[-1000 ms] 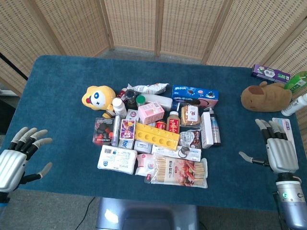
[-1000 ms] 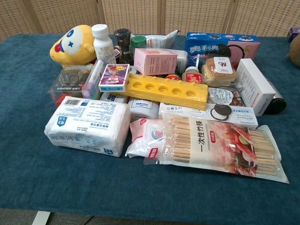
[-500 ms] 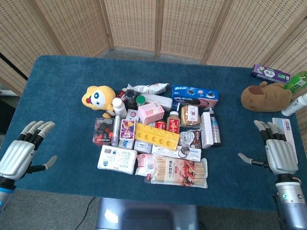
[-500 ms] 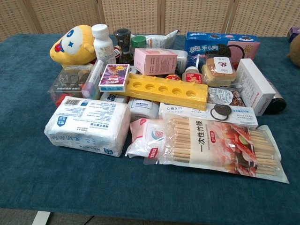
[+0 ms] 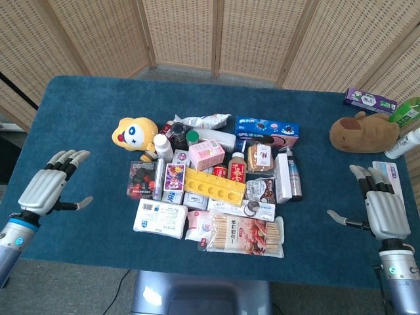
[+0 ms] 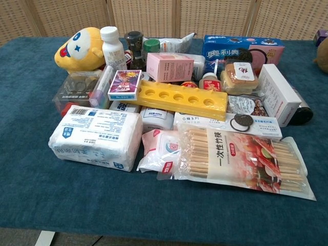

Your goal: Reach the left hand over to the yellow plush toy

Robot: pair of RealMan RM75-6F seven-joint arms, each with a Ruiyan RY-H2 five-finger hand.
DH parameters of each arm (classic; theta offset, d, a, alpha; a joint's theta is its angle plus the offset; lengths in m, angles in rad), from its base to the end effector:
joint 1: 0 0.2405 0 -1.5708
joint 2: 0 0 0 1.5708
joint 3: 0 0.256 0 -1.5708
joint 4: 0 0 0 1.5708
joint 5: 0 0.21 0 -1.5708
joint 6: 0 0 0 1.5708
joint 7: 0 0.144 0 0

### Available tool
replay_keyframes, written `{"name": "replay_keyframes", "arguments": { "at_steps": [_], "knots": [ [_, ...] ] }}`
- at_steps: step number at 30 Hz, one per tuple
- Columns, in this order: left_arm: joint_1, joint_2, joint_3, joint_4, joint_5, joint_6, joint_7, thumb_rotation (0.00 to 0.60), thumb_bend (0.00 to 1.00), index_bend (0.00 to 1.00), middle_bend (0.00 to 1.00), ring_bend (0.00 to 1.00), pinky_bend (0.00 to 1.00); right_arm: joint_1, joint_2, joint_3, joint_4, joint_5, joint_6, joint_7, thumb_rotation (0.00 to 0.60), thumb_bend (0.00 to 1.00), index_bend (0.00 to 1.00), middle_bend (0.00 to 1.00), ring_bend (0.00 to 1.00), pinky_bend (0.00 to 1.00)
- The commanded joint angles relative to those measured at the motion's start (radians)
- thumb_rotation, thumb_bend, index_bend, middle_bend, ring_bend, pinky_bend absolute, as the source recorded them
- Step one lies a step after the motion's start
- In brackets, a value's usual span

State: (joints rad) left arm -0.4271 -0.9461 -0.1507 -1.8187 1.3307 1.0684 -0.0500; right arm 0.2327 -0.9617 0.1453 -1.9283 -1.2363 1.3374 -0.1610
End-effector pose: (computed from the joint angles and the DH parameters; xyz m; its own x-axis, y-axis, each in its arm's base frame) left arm -0.2290 0.2832 0.1590 0.3229 0.2142 0.9219 0.9395 -0.1902 -0.2849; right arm -0.2561 -0.2316 0.1806 0.3512 -0.0517 0.9349 -0.9344 0.0450 0.3535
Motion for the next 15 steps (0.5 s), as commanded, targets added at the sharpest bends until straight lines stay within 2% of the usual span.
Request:
{"name": "replay_keyframes", "arguments": {
  "at_steps": [1, 10, 15],
  "knots": [
    [-0.053, -0.037, -0.038, 0.047, -0.058, -0.049, 0.015, 0.472, 0.29, 0.0, 0.0, 0.0, 0.0, -0.002, 0.001, -0.001, 0.0, 0.001, -0.001, 0.007, 0.335, 0.05, 0.0, 0.0, 0.0, 0.0],
    [-0.199, -0.163, -0.102, 0.203, -0.196, -0.184, 0.053, 0.473, 0.29, 0.0, 0.0, 0.0, 0.0, -0.007, -0.008, 0.0, 0.002, 0.016, -0.006, 0.017, 0.332, 0.05, 0.0, 0.0, 0.0, 0.0],
    [-0.275, -0.227, -0.116, 0.296, -0.269, -0.255, 0.093, 0.472, 0.29, 0.0, 0.0, 0.0, 0.0, -0.012, -0.008, 0.005, 0.004, 0.031, 0.004, 0.007, 0.336, 0.05, 0.0, 0.0, 0.0, 0.0]
  ]
}}
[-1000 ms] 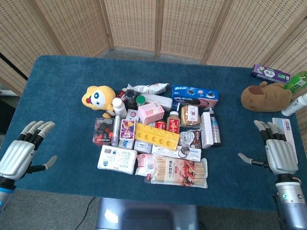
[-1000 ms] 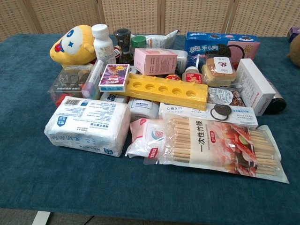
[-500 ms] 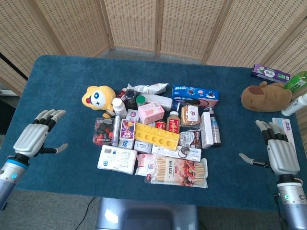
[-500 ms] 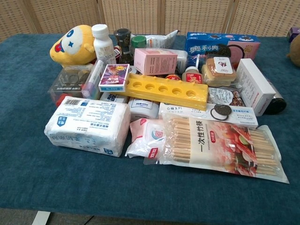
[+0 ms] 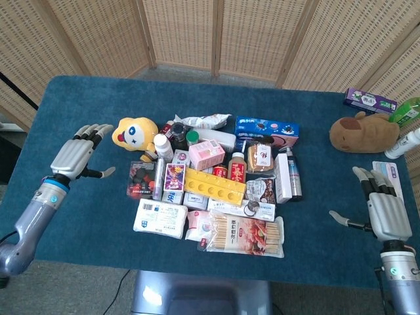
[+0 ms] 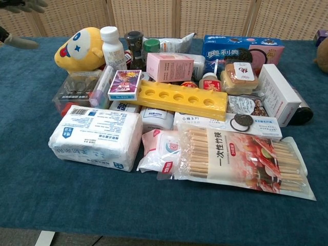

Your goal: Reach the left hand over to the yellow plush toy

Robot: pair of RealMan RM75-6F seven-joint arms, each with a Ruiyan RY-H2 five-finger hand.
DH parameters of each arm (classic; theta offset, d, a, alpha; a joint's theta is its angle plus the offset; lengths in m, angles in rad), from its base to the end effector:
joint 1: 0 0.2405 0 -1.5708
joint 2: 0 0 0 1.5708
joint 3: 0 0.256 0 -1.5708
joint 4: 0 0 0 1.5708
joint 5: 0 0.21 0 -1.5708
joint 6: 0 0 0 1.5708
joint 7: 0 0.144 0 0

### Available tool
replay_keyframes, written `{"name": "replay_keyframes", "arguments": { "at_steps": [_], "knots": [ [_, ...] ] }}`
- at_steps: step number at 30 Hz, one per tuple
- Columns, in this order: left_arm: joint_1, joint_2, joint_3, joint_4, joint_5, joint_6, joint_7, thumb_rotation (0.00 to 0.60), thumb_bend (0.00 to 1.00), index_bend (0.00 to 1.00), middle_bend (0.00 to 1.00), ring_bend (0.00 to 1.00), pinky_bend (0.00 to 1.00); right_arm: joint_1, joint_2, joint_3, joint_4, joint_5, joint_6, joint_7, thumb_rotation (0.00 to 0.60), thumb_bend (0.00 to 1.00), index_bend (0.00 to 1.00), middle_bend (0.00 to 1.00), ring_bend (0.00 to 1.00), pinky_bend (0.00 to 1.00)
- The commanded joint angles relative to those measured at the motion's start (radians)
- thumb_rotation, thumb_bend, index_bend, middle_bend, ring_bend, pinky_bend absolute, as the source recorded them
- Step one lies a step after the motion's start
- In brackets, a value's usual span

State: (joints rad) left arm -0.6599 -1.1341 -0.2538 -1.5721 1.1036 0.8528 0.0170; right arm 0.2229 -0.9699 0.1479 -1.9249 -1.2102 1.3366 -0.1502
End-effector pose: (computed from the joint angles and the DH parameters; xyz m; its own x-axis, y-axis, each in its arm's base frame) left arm -0.2040 0.3738 0.1239 0.3286 0.2347 0.9148 0.9390 -0.1854 -0.2897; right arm -0.2619 -0.2294 0.1794 0.3296 -0.0572 0.9424 -0.9394 0.0794 0.3334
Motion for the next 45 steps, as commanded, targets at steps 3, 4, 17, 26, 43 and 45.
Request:
{"name": "replay_keyframes", "arguments": {
  "at_steps": [3, 4, 17, 26, 43, 45],
  "knots": [
    [-0.079, -0.081, -0.017, 0.107, -0.082, -0.071, 0.044, 0.473, 0.29, 0.0, 0.0, 0.0, 0.0, -0.008, 0.002, 0.007, 0.001, 0.012, 0.018, -0.007, 0.335, 0.05, 0.0, 0.0, 0.0, 0.0],
    [-0.093, -0.098, -0.017, 0.134, -0.097, -0.085, 0.049, 0.473, 0.29, 0.0, 0.0, 0.0, 0.0, -0.012, 0.003, 0.008, 0.001, 0.015, 0.023, -0.007, 0.336, 0.05, 0.0, 0.0, 0.0, 0.0],
    [-0.223, -0.341, -0.019, 0.469, -0.173, -0.188, 0.049, 0.472, 0.29, 0.0, 0.0, 0.0, 0.0, -0.056, 0.026, 0.014, -0.015, 0.052, 0.07, 0.01, 0.334, 0.05, 0.0, 0.0, 0.0, 0.0],
    [-0.273, -0.477, -0.027, 0.661, -0.144, -0.177, 0.034, 0.6, 0.31, 0.02, 0.01, 0.25, 0.28, -0.079, 0.046, 0.013, -0.036, 0.049, 0.085, 0.03, 0.335, 0.05, 0.0, 0.0, 0.0, 0.0],
    [-0.105, -0.305, -0.059, 0.402, 0.002, 0.125, -0.136, 0.6, 0.47, 0.61, 0.75, 0.82, 0.8, -0.083, 0.036, 0.008, -0.024, 0.031, 0.056, 0.076, 0.337, 0.06, 0.0, 0.0, 0.0, 0.0],
    [-0.067, -0.245, -0.066, 0.314, 0.023, 0.175, -0.161, 0.6, 0.47, 0.59, 0.74, 0.82, 0.79, -0.081, 0.028, 0.005, -0.015, 0.024, 0.048, 0.087, 0.336, 0.06, 0.0, 0.0, 0.0, 0.0]
  ]
}}
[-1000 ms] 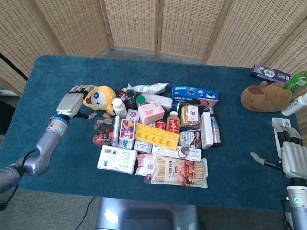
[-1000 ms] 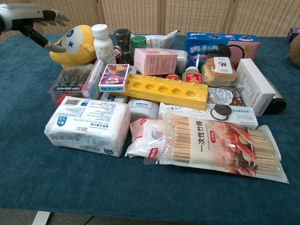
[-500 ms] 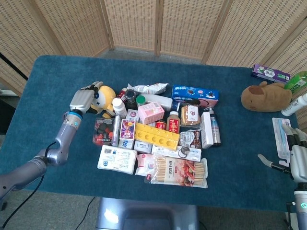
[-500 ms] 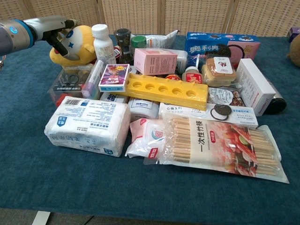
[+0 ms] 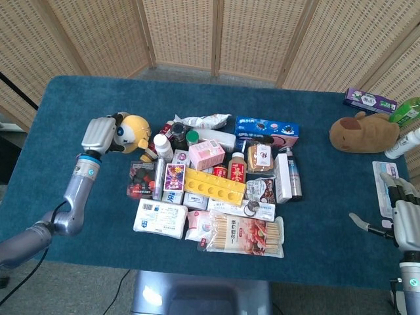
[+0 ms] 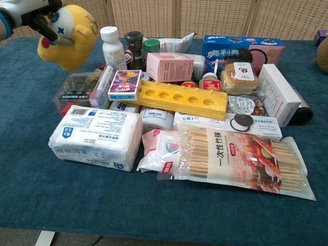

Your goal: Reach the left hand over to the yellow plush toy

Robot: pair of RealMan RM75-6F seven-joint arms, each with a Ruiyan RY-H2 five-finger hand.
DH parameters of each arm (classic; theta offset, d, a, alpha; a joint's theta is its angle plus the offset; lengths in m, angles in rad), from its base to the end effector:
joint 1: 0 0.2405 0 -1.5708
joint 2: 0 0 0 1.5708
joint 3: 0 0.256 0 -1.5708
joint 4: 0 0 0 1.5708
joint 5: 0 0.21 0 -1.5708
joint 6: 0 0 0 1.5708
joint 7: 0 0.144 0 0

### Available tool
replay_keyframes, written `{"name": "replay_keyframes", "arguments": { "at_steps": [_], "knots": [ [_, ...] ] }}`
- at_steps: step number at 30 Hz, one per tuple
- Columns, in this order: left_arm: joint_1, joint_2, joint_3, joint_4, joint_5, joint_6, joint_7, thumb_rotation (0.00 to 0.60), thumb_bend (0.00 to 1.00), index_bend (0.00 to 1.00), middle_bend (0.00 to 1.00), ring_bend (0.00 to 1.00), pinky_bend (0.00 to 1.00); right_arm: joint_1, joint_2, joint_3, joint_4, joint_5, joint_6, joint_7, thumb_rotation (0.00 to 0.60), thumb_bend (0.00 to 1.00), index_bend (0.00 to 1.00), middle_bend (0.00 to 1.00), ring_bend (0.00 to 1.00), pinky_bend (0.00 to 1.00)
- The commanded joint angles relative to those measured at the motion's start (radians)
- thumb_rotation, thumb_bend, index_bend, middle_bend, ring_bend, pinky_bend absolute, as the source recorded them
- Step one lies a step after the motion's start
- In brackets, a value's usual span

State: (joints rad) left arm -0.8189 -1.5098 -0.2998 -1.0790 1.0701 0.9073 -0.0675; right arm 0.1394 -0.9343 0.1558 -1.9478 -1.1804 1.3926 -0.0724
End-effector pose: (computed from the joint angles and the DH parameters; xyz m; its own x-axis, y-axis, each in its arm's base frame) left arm -0.1909 0.4461 0.0704 0.2487 0.0709 0.9660 0.9599 -0.1512 -0.2361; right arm -0.2785 -0.2072 0.1975 0.2665 -0.0102 0.9638 -0.9456 0.1910 0.2635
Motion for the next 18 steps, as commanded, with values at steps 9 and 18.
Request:
{"name": "replay_keyframes", "arguments": {
  "at_steps": [9, 18],
  "knots": [
    [0.241, 0.388, -0.053, -0.537, 0.169, 0.344, -0.112, 0.6, 0.46, 0.6, 0.72, 0.8, 0.77, 0.013, -0.062, -0.015, 0.059, -0.044, -0.039, 0.054, 0.336, 0.06, 0.0, 0.0, 0.0, 0.0],
    [0.293, 0.487, -0.076, -0.674, 0.211, 0.421, -0.123, 0.6, 0.46, 0.6, 0.71, 0.79, 0.76, 0.019, -0.099, -0.022, 0.094, -0.054, -0.06, 0.075, 0.334, 0.06, 0.0, 0.0, 0.0, 0.0]
  ]
}}
